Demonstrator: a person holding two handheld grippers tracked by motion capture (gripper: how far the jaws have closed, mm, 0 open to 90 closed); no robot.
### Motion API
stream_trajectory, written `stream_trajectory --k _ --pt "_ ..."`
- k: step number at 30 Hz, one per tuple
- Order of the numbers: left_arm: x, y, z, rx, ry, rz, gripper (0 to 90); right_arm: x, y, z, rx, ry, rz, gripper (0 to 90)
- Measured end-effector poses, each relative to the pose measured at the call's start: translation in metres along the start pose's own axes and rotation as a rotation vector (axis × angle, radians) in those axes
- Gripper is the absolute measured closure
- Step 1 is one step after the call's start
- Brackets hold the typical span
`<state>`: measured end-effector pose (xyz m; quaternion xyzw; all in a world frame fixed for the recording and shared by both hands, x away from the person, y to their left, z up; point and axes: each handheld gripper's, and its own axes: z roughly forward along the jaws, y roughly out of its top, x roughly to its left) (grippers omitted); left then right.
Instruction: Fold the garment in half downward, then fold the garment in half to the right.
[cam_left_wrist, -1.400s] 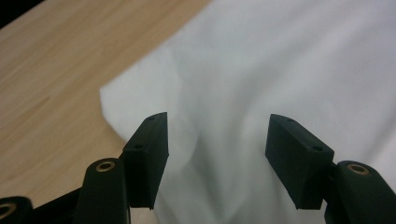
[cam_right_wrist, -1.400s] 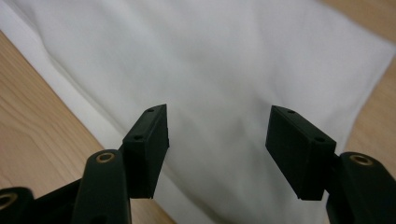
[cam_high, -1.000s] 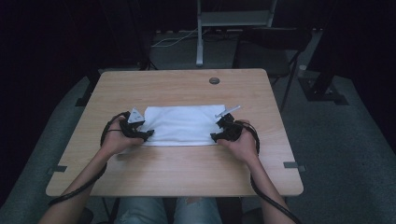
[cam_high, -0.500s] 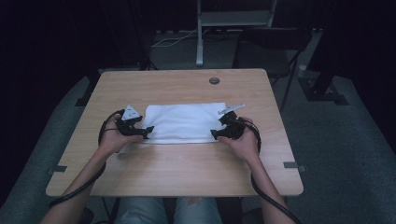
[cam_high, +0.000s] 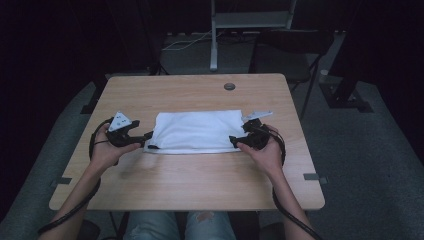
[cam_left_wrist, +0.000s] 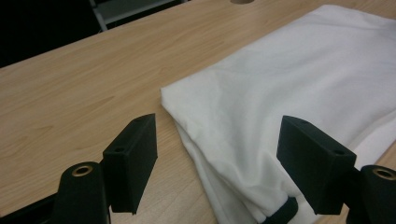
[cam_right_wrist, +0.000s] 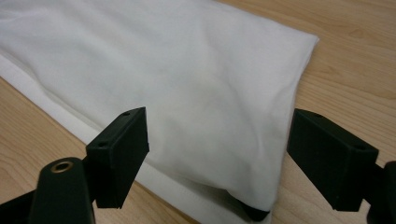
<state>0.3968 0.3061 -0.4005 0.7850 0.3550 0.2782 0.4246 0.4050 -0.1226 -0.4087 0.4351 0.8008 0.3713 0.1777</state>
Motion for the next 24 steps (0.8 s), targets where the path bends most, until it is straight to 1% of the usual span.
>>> stream_trajectory --k 5,9,17,20,24 --pt "0.0 0.001 -0.009 -0.016 0.005 -0.002 28.9 -0.001 -0.001 -0.004 -0.012 -0.001 0.004 19.6" --pt "0.0 0.001 -0.011 -0.023 0.008 -0.003 28.9 -0.001 0.0 -0.006 -0.018 -0.002 0.004 19.6" --pt "-0.001 -0.001 -0.013 -0.019 0.012 -0.002 28.9 0.001 0.0 -0.006 -0.017 0.004 -0.002 19.6" --pt "-0.002 -0.001 -0.013 -0.016 0.006 0.003 28.9 0.002 0.0 -0.005 -0.018 0.007 -0.001 19.6" --pt "0.0 0.003 -0.012 -0.021 0.005 0.004 28.9 0.007 0.001 -0.004 -0.017 0.017 -0.016 19.5"
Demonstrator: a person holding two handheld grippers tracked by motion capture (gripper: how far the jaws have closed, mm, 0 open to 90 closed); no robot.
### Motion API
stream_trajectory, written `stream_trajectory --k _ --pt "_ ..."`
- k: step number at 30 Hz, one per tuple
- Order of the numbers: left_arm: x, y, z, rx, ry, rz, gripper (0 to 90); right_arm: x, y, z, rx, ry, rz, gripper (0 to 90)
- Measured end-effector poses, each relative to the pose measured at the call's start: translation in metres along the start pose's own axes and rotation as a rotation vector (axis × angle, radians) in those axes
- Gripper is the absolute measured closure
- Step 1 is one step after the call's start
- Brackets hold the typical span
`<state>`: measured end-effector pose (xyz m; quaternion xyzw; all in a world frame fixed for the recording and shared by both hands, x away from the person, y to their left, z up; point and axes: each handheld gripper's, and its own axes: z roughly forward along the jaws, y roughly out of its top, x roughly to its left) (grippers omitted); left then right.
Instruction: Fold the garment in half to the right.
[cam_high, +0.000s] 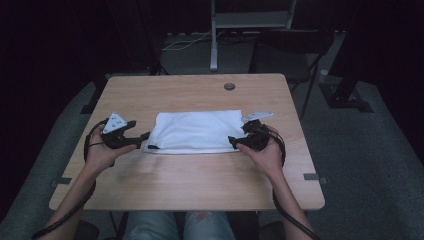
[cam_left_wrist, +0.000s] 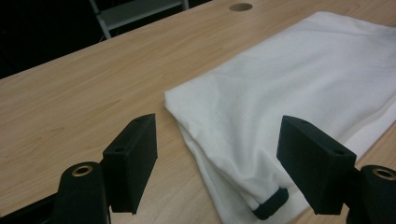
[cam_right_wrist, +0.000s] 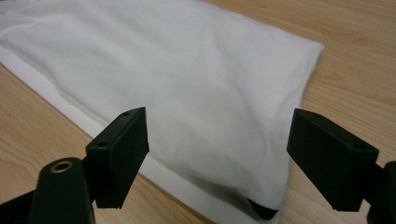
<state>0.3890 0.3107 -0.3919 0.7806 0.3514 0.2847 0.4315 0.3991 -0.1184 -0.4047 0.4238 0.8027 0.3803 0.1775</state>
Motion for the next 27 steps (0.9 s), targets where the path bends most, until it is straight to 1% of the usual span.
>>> stream_trajectory --k 4,6,7,8,9,14,16,17,18,20,21,23,24,26,27 --pt "0.003 0.006 0.007 0.002 0.005 0.001 28.9 0.006 0.004 0.003 0.009 0.01 -0.024 19.5" --pt "0.003 0.01 0.01 0.003 0.005 0.004 29.0 0.011 0.007 0.004 0.012 0.018 -0.044 19.5" --pt "0.004 0.015 0.016 0.005 0.002 0.005 29.0 0.013 0.008 0.004 0.013 0.02 -0.05 19.5" --pt "0.004 0.015 0.016 0.005 0.002 0.005 29.0 0.013 0.008 0.004 0.013 0.02 -0.05 19.5" --pt "0.006 0.018 0.019 0.008 0.007 0.005 29.0 0.016 0.008 0.005 0.013 0.024 -0.054 19.5" --pt "0.018 0.032 0.048 0.036 0.019 -0.004 29.0 0.025 0.01 0.01 0.021 0.042 -0.086 19.4" --pt "0.024 0.037 0.061 0.049 0.026 -0.014 29.3 0.027 0.011 0.011 0.027 0.043 -0.091 19.4" --pt "0.028 0.039 0.067 0.057 0.034 -0.015 31.5 0.029 0.012 0.011 0.025 0.045 -0.089 19.3" --pt "0.031 0.04 0.073 0.062 0.04 -0.019 31.5 0.029 0.012 0.011 0.025 0.045 -0.089 19.3" --pt "0.037 0.04 0.085 0.089 0.042 -0.042 33.1 0.03 0.012 0.011 0.023 0.045 -0.091 19.3" --pt "0.039 0.039 0.09 0.103 0.044 -0.044 34.3 0.03 0.012 0.012 0.025 0.045 -0.092 19.3" --pt "0.043 0.035 0.102 0.143 0.034 -0.058 36.4 0.031 0.013 0.013 0.03 0.046 -0.092 19.3" --pt "0.044 0.034 0.105 0.152 0.031 -0.056 37.9 0.032 0.013 0.014 0.029 0.048 -0.092 19.3" --pt "0.045 0.031 0.113 0.166 0.017 -0.072 39.6 0.033 0.015 0.015 0.031 0.049 -0.098 19.3" --pt "0.046 0.031 0.116 0.161 0.015 -0.081 41.3 0.033 0.016 0.016 0.033 0.051 -0.103 19.3"
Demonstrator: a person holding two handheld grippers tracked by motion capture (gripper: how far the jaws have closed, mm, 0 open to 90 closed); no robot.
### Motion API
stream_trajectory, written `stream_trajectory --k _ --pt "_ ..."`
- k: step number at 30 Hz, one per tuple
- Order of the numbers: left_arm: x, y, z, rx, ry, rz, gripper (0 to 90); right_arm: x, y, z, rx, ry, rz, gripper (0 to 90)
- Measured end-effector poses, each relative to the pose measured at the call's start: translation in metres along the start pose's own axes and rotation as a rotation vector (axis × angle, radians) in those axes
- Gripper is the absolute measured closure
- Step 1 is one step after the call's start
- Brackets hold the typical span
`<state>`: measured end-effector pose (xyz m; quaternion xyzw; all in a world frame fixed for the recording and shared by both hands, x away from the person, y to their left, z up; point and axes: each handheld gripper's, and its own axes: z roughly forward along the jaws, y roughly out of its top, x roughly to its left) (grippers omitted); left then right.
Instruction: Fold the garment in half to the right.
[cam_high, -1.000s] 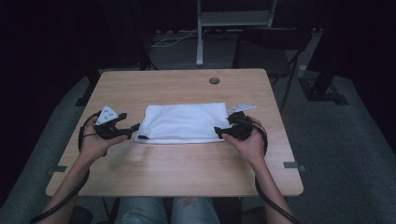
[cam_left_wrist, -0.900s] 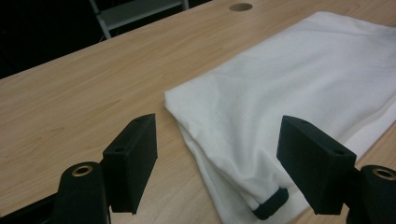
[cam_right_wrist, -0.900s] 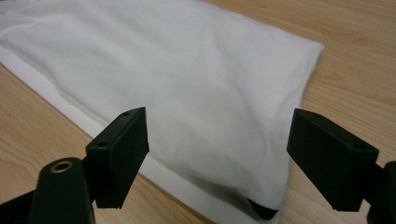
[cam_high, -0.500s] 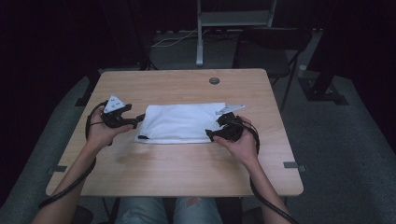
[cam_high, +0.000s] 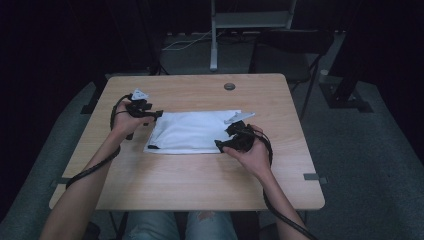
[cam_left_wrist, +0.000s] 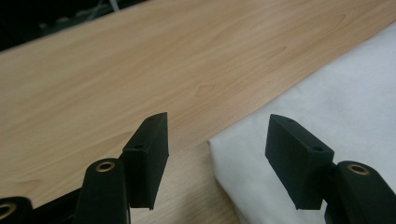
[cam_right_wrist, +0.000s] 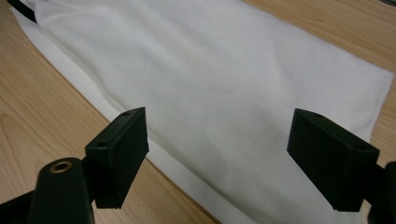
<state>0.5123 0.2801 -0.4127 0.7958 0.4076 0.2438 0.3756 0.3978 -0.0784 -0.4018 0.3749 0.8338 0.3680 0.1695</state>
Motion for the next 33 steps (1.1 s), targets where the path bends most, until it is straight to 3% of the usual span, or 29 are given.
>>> stream_trajectory --k 2,3,10,18,22,23,27,33 --pt "0.0 0.0 0.006 0.009 -0.023 -0.021 44.1 0.003 0.002 0.001 0.002 0.005 -0.009 19.3" --pt "0.0 -0.001 0.01 0.031 -0.038 -0.012 45.3 0.004 0.003 0.001 0.001 0.007 -0.011 19.3" --pt "0.002 -0.005 0.022 0.066 -0.066 -0.019 56.8 0.016 0.013 0.007 0.011 0.028 -0.045 19.3" --pt "-0.001 -0.008 0.026 0.082 -0.11 0.025 73.6 0.038 0.032 0.019 0.023 0.061 -0.113 19.3" --pt "-0.003 -0.005 0.024 0.115 -0.135 0.046 84.7 0.053 0.044 0.028 0.03 0.084 -0.152 19.3" --pt "-0.003 -0.004 0.022 0.127 -0.139 0.059 84.7 0.065 0.053 0.035 0.032 0.108 -0.189 19.3" --pt "-0.001 -0.004 0.012 0.125 -0.142 0.055 85.6 0.094 0.071 0.052 0.035 0.164 -0.26 19.3" --pt "0.0 -0.003 0.0 0.117 -0.145 0.072 85.8 0.136 0.091 0.086 0.062 0.229 -0.331 19.9"
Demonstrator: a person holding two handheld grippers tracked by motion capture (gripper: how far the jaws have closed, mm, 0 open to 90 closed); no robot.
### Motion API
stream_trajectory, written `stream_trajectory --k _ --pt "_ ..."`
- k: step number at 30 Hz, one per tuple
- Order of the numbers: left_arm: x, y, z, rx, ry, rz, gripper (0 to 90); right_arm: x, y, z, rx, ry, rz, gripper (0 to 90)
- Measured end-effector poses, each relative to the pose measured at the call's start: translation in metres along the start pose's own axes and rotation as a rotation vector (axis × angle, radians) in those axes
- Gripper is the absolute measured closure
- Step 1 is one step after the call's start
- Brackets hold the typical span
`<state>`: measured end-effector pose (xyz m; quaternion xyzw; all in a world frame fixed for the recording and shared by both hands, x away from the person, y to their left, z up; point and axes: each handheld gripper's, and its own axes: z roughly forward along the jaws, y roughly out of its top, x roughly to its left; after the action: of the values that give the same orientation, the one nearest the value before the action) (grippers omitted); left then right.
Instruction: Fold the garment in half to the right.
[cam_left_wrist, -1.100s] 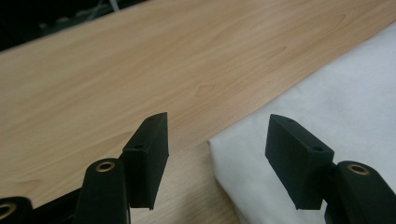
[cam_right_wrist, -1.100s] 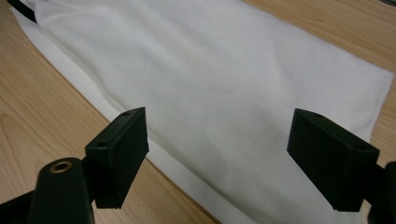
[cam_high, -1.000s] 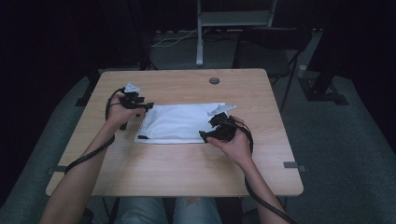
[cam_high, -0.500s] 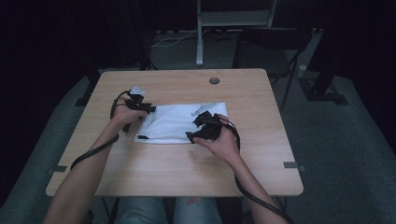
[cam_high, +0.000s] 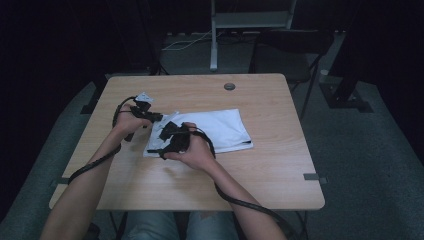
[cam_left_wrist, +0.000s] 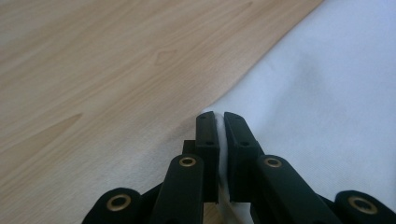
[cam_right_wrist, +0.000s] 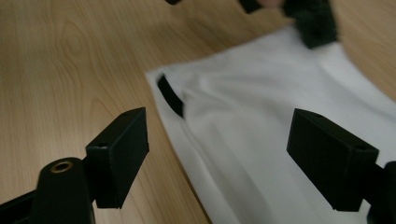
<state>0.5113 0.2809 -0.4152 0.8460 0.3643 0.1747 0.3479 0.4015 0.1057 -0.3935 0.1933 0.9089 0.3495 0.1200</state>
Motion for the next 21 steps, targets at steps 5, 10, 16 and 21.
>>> stream_trajectory --k 5,10,16,21 --pt "-0.002 0.002 -0.004 0.002 -0.001 0.011 85.8 0.014 0.014 0.027 0.035 0.032 -0.051 27.5" --pt "-0.001 0.0 -0.005 0.008 0.0 0.012 86.0 0.018 0.017 0.046 0.067 0.044 -0.058 37.5" --pt "0.0 -0.001 -0.006 0.005 0.0 0.007 86.0 0.016 0.017 0.056 0.08 0.049 -0.055 51.1" --pt "0.0 -0.002 -0.004 0.013 -0.002 0.007 86.1 0.016 0.018 0.056 0.087 0.041 -0.067 58.4"
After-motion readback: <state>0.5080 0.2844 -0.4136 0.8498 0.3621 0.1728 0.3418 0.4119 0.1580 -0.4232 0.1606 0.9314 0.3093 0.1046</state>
